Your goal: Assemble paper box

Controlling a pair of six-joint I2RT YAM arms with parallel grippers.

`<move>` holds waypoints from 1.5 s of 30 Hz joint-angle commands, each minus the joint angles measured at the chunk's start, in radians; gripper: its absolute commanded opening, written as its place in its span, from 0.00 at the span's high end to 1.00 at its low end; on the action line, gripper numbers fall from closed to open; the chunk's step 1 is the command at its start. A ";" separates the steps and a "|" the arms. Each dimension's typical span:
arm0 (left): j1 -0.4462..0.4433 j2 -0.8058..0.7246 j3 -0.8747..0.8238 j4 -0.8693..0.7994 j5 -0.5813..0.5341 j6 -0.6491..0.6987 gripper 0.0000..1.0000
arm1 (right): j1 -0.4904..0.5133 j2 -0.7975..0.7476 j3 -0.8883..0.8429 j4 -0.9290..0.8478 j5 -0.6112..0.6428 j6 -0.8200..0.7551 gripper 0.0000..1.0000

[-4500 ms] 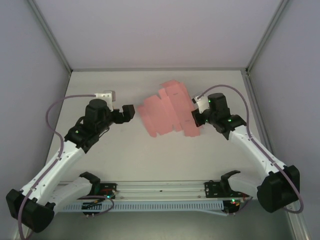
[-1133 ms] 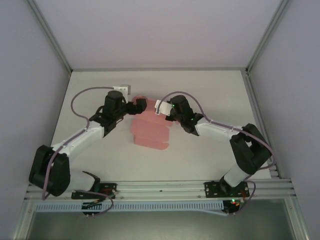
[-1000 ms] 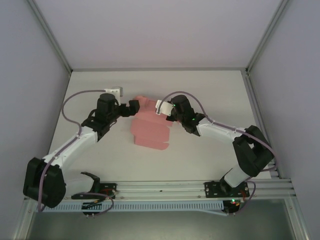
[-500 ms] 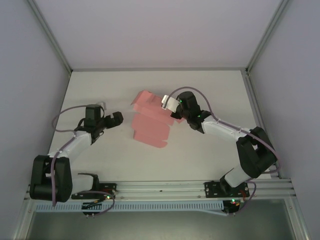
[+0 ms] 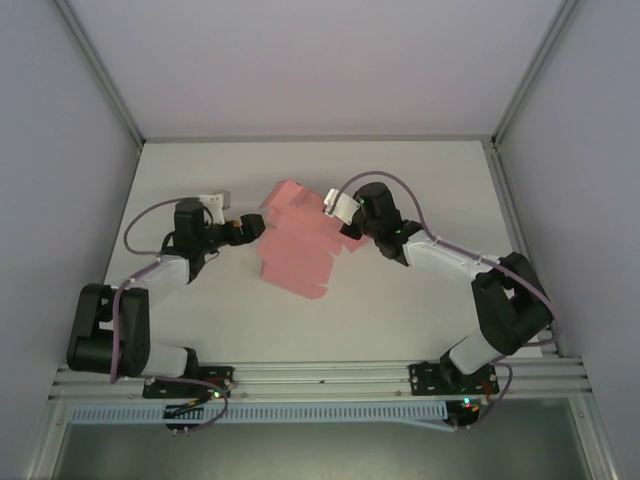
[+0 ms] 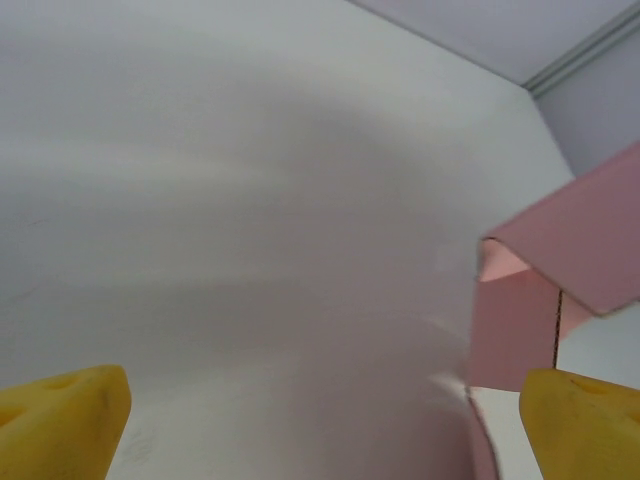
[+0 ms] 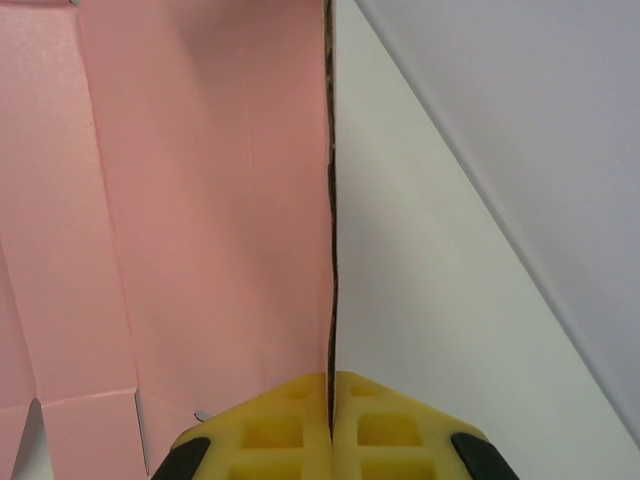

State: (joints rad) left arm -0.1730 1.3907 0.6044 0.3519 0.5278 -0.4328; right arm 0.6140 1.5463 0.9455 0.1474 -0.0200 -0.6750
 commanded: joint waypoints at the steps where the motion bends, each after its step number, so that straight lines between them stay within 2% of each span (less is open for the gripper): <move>1: -0.027 0.010 -0.004 0.055 0.074 0.042 0.00 | -0.004 0.000 0.022 0.006 -0.036 0.047 1.00; 8: -0.091 0.066 0.035 0.062 0.066 0.070 0.00 | -0.004 -0.019 0.003 0.030 -0.099 0.078 1.00; 11: -0.129 0.085 0.053 0.045 0.010 0.090 0.00 | -0.004 -0.022 -0.006 0.042 -0.130 0.083 1.00; 16: -0.237 0.072 0.080 -0.042 -0.248 0.155 0.00 | -0.003 -0.021 -0.011 0.038 -0.163 0.091 1.00; 31: -0.383 0.036 0.072 -0.087 -0.727 0.131 0.00 | 0.007 -0.042 -0.048 0.066 -0.206 0.114 1.00; 37: -0.386 0.016 0.068 -0.108 -0.773 0.106 0.00 | 0.009 -0.044 -0.051 0.062 -0.201 0.109 1.00; 45: -0.387 -0.075 0.082 -0.164 -0.712 0.109 0.00 | 0.010 -0.034 -0.051 0.054 -0.129 0.088 1.00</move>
State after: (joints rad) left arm -0.5545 1.3590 0.6613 0.2363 -0.1909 -0.3149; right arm 0.6155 1.5295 0.9058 0.1749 -0.1711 -0.6010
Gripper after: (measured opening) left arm 0.997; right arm 0.049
